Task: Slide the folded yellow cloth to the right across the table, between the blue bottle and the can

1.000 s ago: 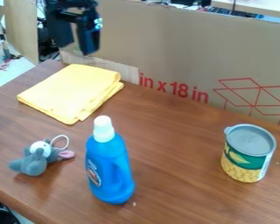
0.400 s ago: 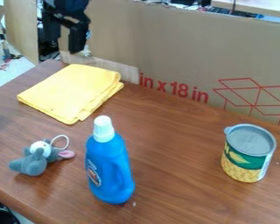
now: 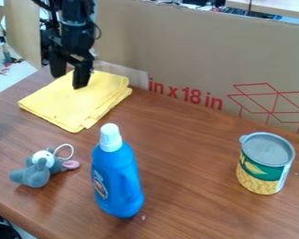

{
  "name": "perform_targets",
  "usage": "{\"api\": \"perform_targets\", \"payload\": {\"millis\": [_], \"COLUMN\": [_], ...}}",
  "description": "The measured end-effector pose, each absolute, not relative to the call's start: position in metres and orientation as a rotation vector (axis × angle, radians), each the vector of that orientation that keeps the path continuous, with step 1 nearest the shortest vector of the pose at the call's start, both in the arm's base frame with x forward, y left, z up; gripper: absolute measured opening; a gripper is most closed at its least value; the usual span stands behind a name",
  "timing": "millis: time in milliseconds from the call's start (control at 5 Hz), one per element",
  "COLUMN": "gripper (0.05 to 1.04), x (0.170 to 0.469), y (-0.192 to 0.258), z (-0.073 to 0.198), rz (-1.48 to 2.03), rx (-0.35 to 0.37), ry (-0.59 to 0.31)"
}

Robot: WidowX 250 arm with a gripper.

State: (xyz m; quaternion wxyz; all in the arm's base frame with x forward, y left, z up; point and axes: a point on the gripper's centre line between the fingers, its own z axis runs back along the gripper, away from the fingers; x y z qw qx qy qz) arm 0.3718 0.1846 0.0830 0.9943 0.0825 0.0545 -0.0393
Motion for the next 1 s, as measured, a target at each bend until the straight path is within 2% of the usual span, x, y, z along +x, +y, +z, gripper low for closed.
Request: {"api": "perform_targets", "payload": {"millis": [400,600,800,1000], "gripper": [1.001,1.001,1.001,1.001], "x": [0.374,0.38,0.388,0.394], "y": [0.188,0.187,0.176,0.156], "z": [0.046,0.041,0.033,0.028], "rz": [-0.116,-0.129,-0.16,-0.204], "rx": [0.165,0.174,0.115,-0.002], "ry": [0.162,0.132,0.068,0.01]}}
